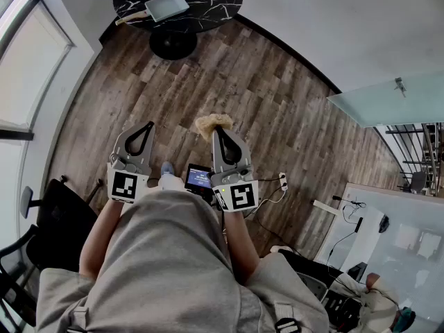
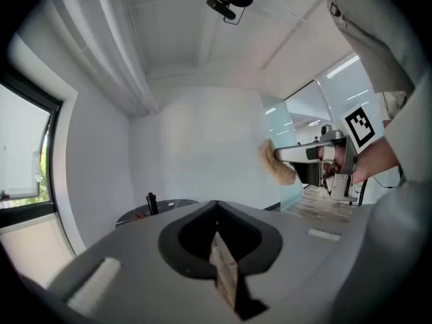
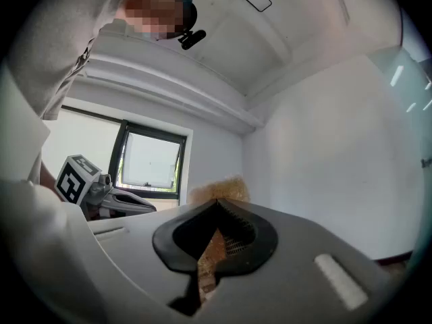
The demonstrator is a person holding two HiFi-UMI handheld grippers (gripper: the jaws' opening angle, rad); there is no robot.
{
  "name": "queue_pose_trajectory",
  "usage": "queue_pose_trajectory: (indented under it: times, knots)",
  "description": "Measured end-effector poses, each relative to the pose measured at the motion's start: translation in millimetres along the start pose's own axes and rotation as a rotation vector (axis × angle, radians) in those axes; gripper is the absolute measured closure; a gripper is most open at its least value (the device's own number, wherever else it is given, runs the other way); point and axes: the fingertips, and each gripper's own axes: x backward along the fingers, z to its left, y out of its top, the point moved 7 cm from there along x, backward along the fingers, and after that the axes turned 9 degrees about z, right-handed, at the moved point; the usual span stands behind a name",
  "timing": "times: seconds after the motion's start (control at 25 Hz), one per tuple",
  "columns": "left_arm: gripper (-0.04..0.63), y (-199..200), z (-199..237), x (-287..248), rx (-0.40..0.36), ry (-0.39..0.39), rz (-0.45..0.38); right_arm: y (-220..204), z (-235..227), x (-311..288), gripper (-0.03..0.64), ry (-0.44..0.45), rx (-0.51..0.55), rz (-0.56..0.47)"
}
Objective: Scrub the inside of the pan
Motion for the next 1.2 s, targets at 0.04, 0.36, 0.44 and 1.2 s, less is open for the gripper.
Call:
queue_pose_trajectory:
  times: [0.04,0.36,0.44,1.2]
  knots:
    - [0.595,0.8,-1.1,-1.1,-0.002,-0.001,0.003,0.1,-1.5,0.3,0.601,0.0,-0.002,0.002]
    - [0.595,6.5,2.8,-16.1,-0.011,0.011,0.022,-4.4,-20.4,-19.8,0.598,0.047,-0.011,0.038]
    - [0.594,3.2,11.9,-18.5,0.007,0.021,0.044,-5.8,-23.4,-33.3,0.597,0.071,0.002,0.052]
    - [0.594,31.4,238.8,-184.8,0.069,0.089,-0.043,62.2,-83.6,-301.6,0.597,0.107,0.05,0.172]
